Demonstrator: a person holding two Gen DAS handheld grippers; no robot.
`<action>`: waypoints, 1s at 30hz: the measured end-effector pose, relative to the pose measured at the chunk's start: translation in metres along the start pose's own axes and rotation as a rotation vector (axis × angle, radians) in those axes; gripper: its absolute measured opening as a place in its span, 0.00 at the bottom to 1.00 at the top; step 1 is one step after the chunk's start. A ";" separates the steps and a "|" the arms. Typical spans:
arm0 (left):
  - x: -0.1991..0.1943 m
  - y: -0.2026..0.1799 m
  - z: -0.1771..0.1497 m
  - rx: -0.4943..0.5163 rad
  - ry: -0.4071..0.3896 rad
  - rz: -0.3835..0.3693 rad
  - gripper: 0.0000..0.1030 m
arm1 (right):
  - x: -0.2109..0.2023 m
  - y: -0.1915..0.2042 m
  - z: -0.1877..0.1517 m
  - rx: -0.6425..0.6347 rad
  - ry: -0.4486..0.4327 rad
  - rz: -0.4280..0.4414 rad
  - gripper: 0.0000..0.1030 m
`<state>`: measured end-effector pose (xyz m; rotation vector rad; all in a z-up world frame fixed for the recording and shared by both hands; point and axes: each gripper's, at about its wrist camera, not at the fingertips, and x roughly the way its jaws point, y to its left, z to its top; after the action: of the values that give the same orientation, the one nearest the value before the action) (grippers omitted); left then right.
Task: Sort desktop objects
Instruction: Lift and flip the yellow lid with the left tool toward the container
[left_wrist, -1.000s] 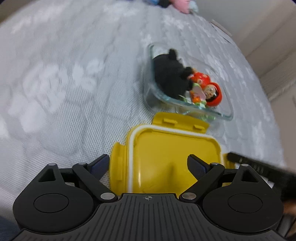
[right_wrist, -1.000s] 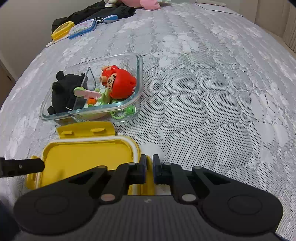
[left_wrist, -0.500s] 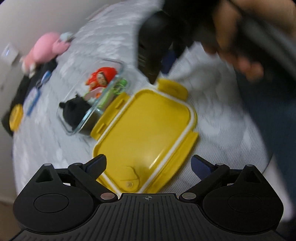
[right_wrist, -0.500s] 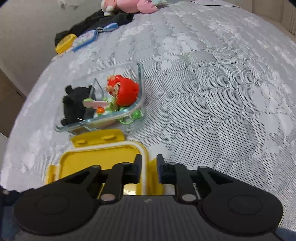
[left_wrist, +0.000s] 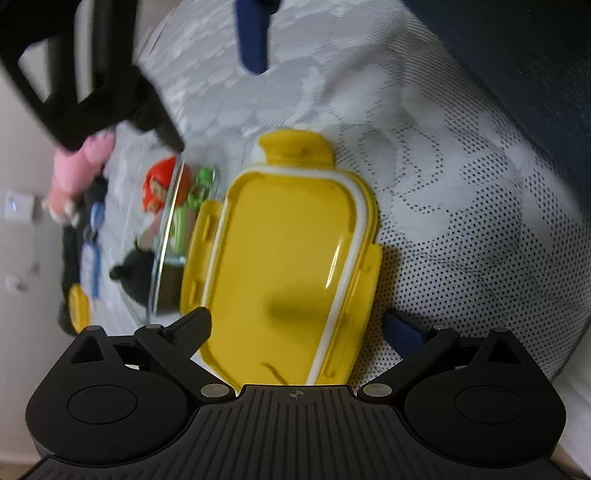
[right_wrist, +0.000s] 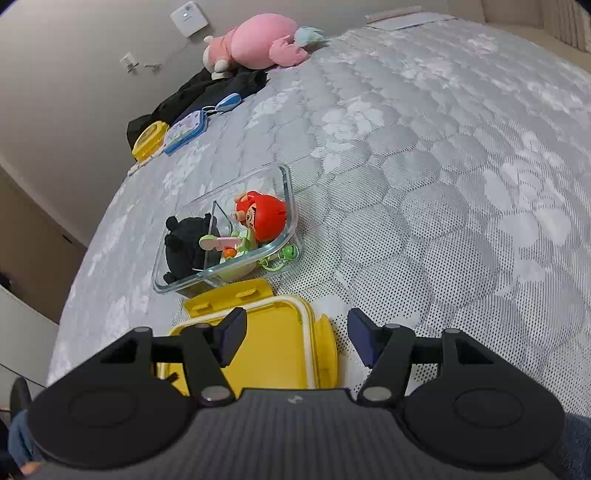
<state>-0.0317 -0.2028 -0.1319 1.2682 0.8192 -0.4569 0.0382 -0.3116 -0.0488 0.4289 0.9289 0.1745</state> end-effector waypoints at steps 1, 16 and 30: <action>0.001 0.002 -0.001 -0.009 -0.002 -0.005 0.99 | 0.000 -0.001 0.001 0.008 -0.001 0.001 0.62; -0.040 0.042 -0.013 -0.152 -0.084 -0.187 0.27 | -0.013 -0.022 0.002 0.176 -0.107 0.049 0.63; -0.060 0.127 -0.012 -0.234 -0.191 -0.016 0.37 | -0.026 -0.026 0.001 0.220 -0.201 0.094 0.63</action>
<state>0.0167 -0.1654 -0.0047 0.9868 0.6996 -0.4726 0.0233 -0.3439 -0.0404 0.6820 0.7330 0.1121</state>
